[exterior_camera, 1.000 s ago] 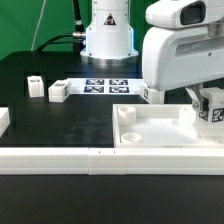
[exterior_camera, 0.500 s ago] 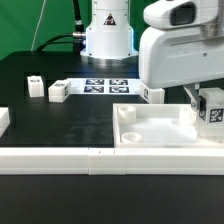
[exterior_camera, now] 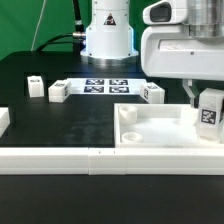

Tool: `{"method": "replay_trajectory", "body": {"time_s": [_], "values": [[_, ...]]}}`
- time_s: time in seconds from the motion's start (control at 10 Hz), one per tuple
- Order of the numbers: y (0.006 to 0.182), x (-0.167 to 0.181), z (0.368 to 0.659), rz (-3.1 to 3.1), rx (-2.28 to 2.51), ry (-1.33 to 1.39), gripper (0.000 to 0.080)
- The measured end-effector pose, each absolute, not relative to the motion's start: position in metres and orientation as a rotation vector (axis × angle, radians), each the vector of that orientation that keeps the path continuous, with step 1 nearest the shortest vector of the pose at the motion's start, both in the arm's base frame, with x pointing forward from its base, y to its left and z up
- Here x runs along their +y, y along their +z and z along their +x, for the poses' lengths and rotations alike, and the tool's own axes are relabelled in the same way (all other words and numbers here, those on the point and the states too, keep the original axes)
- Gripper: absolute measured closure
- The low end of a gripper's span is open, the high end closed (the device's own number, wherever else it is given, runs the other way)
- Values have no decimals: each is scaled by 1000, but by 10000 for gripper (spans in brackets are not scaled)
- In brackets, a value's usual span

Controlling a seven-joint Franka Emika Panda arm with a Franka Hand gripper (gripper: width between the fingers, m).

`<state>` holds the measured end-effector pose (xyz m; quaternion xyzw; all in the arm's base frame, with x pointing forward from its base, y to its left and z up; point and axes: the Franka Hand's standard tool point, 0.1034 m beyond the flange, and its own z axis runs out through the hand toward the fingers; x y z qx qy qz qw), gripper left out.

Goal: Assemble one leg

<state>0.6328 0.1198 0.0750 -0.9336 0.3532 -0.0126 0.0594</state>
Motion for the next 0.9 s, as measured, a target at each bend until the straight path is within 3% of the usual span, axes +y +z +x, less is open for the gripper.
{"method": "replay_trajectory", "body": {"time_s": [0.5, 0.7, 0.8, 0.9], "values": [[75, 120, 633, -2559, 1579, 10, 508], [75, 121, 633, -2618, 1480, 3, 277], [75, 126, 631, -2643, 1455, 17, 277], [76, 132, 629, -2739, 1316, 24, 173]]}}
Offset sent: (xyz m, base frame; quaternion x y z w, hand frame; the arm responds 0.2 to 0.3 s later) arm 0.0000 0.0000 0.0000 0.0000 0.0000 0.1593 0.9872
